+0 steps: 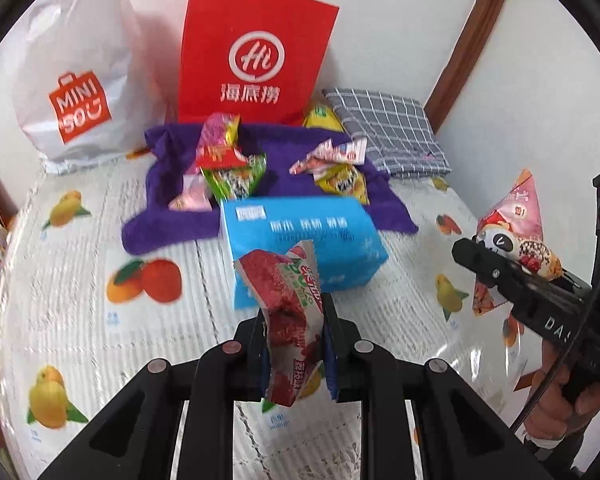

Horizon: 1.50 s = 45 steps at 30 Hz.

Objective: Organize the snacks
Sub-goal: 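Carry the pink chip bag and lychee packet over the purple towel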

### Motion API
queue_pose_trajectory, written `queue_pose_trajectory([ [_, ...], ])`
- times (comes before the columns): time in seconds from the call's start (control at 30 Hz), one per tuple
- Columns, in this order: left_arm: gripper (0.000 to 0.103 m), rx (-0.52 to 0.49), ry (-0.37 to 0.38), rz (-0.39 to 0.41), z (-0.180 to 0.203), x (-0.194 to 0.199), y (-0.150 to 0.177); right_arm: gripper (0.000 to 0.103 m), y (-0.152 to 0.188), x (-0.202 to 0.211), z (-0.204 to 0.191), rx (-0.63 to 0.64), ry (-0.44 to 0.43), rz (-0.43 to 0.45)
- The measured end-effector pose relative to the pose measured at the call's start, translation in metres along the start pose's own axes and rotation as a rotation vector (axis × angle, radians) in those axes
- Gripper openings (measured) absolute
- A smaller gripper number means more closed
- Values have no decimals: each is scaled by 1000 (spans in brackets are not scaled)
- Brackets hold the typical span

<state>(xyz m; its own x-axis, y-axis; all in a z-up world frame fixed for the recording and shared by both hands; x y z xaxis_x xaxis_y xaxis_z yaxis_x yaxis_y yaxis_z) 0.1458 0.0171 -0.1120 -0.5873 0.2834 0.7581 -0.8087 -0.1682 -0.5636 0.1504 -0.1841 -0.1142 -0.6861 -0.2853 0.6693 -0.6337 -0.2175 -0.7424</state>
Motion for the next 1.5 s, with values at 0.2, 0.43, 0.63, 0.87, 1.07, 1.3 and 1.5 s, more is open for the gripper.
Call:
queue_pose_trajectory([
  [0.2, 20, -8, -11, 38, 0, 6, -26, 41, -20, -4, -5, 17, -11, 22],
  [0.43, 20, -1, -2, 38, -3, -4, -54, 41, -42, -13, -7, 41, -14, 40],
  [0.63, 20, -15, -3, 36, -3, -15, -70, 41, -56, -27, 0, 33, -9, 44],
  [0.87, 20, -22, -7, 39, -6, -27, -88, 41, -70, -44, 8, 26, -1, 43],
  [1.07, 20, -14, -11, 32, -12, -37, -96, 41, -82, -55, 7, 38, 1, 47],
  [1.3, 20, -24, -19, 32, -12, -45, -107, 41, -93, -70, 6, 52, 0, 40],
  [1.5, 20, -27, -22, 32, -13, -53, -118, 41, -100, -84, 7, 56, -3, 31],
])
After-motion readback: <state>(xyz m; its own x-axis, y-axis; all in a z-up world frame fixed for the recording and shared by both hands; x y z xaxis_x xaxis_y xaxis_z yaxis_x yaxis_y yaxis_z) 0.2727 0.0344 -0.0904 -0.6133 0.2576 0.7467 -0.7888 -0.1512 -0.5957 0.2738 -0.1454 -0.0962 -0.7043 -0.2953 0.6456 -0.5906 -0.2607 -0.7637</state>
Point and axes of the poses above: each gripper's, at about its wrist camera, not at the fingertips, and x roughly against the way its jaws point, z to its right, y to its underside, the point moved 3 cm from there along -x, roughly the way its jaws point, and after that the axes turned 9 degrees about x, right-handed, at the moved point
